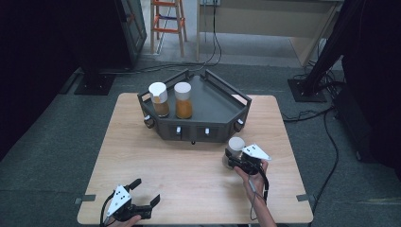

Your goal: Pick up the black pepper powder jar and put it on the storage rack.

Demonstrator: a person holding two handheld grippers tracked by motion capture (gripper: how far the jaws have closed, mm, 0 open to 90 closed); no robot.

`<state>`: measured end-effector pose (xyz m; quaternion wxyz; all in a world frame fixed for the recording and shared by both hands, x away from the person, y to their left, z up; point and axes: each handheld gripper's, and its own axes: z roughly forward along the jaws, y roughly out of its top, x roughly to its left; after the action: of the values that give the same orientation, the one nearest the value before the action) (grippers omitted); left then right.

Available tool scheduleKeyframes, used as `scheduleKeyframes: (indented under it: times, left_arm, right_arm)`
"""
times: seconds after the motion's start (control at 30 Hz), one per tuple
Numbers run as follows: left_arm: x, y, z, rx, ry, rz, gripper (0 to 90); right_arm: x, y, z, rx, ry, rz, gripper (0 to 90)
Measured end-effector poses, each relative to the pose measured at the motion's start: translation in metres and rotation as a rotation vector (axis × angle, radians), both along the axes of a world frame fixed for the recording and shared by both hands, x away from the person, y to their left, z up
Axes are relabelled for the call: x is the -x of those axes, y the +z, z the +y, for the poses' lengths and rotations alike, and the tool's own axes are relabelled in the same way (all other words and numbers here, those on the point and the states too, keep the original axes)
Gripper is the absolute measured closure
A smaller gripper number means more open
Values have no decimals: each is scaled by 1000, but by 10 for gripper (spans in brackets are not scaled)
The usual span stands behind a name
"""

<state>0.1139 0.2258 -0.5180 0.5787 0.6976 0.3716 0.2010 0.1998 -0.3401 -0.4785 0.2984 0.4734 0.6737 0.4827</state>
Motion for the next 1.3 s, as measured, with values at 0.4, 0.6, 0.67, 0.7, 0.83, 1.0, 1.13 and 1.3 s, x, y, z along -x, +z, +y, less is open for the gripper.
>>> scheduleKeyframes:
  times: [0.4, 0.6, 0.67, 0.7, 0.83, 1.0, 1.13, 1.3]
  left_arm:
    - [0, 0, -1, -2, -3, 2, 16]
    - [0, 0, 0, -2, -4, 1, 16]
    - [0, 0, 0, -2, -3, 1, 16]
    - [0, 0, 0, -1, -3, 2, 16]
    - [0, 0, 0, -1, -3, 2, 16]
    - [0, 0, 0, 1, -2, 0, 16]
    - [0, 0, 0, -1, -2, 1, 16]
    - [0, 0, 0, 0, -3, 1, 16]
  right_arm:
    - [7, 16, 0, -5, 48, -23, 351]
    - [6, 25, 3, -13, 76, -32, 351]
    - [7, 28, 4, -11, 86, -39, 351]
    - [7, 30, 4, -10, 90, -41, 351]
    - [6, 38, 5, -9, 111, -51, 351]
    - [5, 45, 7, -11, 126, -62, 351]
    - [4, 52, 9, -12, 138, -69, 351]
    - [2, 61, 11, -6, 160, -73, 351]
